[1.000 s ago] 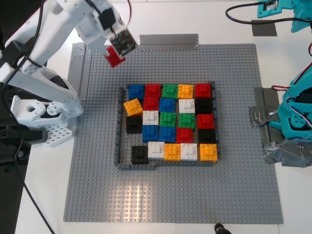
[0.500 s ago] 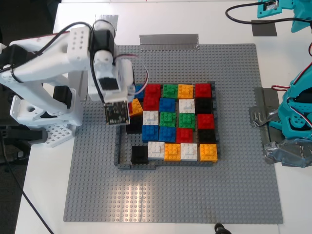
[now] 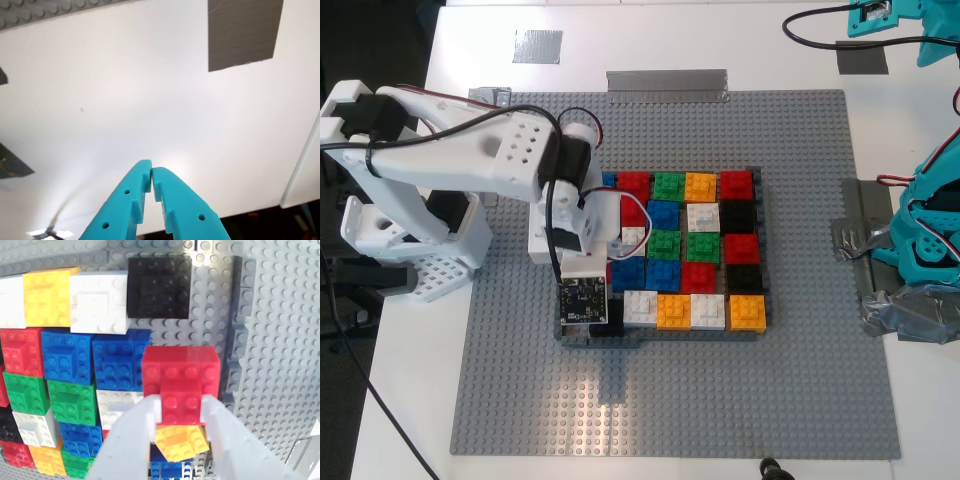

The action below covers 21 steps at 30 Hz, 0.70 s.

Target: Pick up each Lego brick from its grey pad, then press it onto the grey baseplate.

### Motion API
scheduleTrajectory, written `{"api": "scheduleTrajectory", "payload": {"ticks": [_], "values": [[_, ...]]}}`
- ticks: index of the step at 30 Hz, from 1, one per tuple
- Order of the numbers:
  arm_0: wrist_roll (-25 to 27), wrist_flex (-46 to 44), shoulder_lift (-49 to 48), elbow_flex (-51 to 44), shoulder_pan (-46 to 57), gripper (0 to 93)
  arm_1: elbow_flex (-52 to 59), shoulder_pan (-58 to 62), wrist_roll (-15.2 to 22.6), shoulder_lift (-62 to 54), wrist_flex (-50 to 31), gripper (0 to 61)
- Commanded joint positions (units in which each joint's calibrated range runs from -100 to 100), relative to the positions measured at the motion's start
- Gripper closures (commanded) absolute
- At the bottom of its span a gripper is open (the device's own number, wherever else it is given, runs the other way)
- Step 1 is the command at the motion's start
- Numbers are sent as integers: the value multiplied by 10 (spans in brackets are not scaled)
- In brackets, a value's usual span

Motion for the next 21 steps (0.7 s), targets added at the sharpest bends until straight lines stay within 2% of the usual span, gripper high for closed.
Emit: {"api": "scheduleTrajectory", "payload": {"ticks": [1,21], "values": [[0,-2,-11,-15,1,927,20,11,7,-7,-16,613],[0,-2,-5,-14,-2,927,94,41,20,21,-93,613]]}}
